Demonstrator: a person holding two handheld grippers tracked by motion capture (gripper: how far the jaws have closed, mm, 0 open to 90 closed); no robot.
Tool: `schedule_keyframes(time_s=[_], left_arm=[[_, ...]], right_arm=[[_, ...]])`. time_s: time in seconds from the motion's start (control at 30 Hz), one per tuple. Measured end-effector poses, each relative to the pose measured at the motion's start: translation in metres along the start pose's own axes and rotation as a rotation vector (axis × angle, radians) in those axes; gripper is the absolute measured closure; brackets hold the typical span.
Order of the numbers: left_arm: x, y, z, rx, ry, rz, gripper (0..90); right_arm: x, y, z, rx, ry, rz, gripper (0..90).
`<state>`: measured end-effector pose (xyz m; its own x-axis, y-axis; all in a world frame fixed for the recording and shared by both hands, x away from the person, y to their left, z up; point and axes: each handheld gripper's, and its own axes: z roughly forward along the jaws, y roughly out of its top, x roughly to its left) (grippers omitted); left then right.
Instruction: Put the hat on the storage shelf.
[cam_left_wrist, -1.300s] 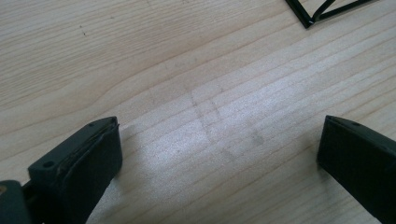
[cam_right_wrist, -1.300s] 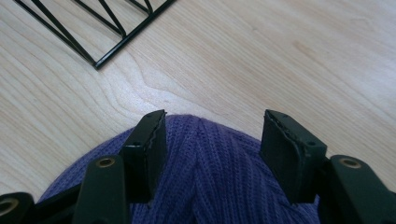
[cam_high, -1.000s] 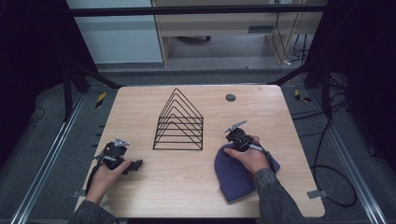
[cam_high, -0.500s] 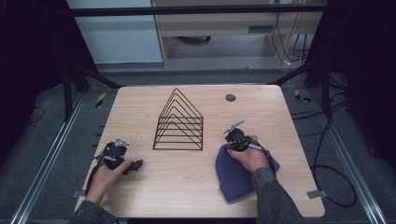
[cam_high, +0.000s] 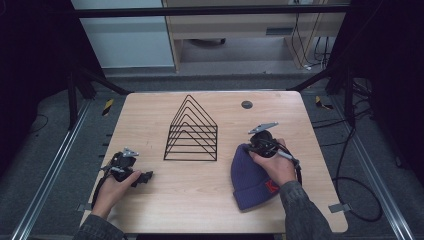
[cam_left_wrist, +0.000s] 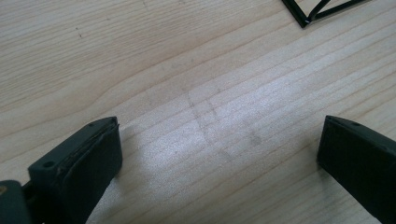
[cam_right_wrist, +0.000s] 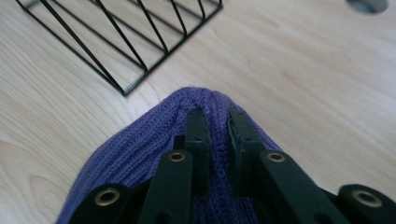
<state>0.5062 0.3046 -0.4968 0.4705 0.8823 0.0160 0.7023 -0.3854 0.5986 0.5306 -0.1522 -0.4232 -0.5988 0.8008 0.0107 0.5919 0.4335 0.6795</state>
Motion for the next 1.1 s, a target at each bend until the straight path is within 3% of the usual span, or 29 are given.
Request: schedule_keyframes(time_s=[0.33, 0.7, 0.87, 0.97, 1.1], left_arm=[[0.0, 0.0, 0.0, 0.002, -0.003, 0.005, 0.0], [0.0, 0.001, -0.003, 0.007, -0.023, 0.018, 4.6], [0.0, 0.005, -0.012, -0.041, -0.027, -0.002, 5.4], [-0.003, 0.01, -0.025, -0.111, 0.001, 0.001, 8.2], [-0.006, 0.013, -0.041, -0.196, 0.009, -0.016, 9.6]], right_arm=[[0.001, 0.011, -0.032, -0.101, -0.02, -0.009, 80.6], [-0.001, 0.02, -0.052, -0.174, -0.042, 0.01, 80.9], [0.001, 0.029, -0.061, -0.223, -0.058, 0.015, 80.9], [0.002, 0.036, -0.066, -0.246, -0.065, 0.008, 80.9], [0.003, 0.046, -0.07, -0.27, -0.068, 0.023, 80.9]])
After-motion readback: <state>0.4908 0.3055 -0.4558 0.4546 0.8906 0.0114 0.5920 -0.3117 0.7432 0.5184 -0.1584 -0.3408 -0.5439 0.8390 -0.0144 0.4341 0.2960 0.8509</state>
